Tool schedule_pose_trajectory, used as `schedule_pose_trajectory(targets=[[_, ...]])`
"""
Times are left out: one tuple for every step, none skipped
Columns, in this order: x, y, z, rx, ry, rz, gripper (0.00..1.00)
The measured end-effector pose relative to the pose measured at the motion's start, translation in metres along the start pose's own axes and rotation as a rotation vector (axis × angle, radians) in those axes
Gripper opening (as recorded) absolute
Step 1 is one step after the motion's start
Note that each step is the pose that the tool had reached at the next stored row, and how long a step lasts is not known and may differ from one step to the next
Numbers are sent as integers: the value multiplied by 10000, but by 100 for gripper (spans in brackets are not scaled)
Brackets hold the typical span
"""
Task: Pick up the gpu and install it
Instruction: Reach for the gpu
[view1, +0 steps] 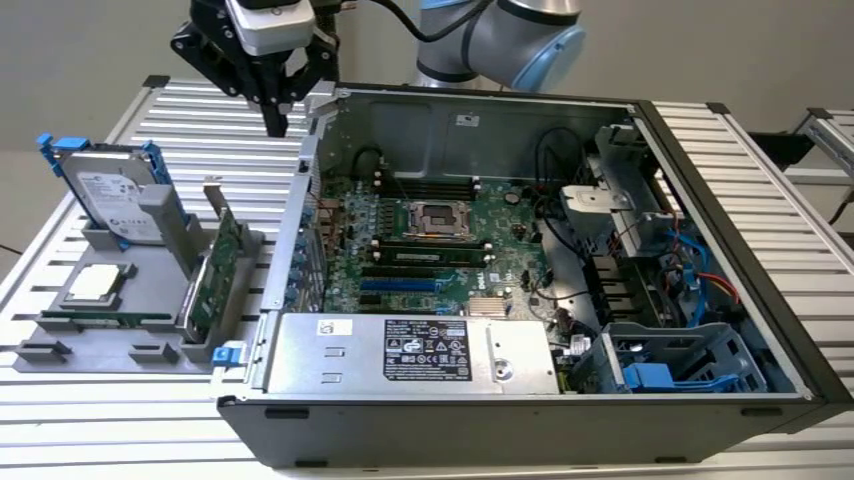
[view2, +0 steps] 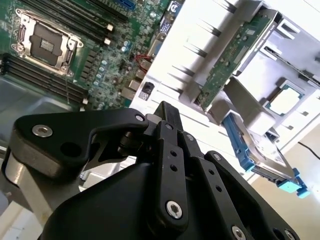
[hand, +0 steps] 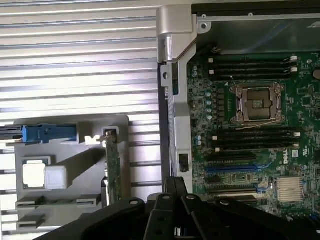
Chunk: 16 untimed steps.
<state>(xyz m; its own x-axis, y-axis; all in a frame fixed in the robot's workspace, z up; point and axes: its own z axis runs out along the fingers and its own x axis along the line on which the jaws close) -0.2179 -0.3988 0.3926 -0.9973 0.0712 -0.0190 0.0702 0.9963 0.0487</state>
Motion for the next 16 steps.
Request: schedule_pose_trajectory(targets=[[14,-1,0,0,0,0,0],[28,-2,0,0,0,1,0],[41,-3,-1,0,0,1,0],[54,-4,-1,0,0,1,0],[66,-5,-1,0,0,1,0],[78,-5,-2,0,0,1,0],[90,-6,-2,0,0,1,0],[102,-7,-2,0,0,0,0],[113,-8,-2,0,0,0,0],[125,-9,-3,0,0,0,0],[137,-10,-2,-1,0,0,0],[148,-10,-3,-1,0,0,0],[159,-11,-3,0,0,0,0],[171,-12,-4,0,0,0,0],[181,-13,-4,0,0,0,0],[193,-13,-4,0,0,0,0]])
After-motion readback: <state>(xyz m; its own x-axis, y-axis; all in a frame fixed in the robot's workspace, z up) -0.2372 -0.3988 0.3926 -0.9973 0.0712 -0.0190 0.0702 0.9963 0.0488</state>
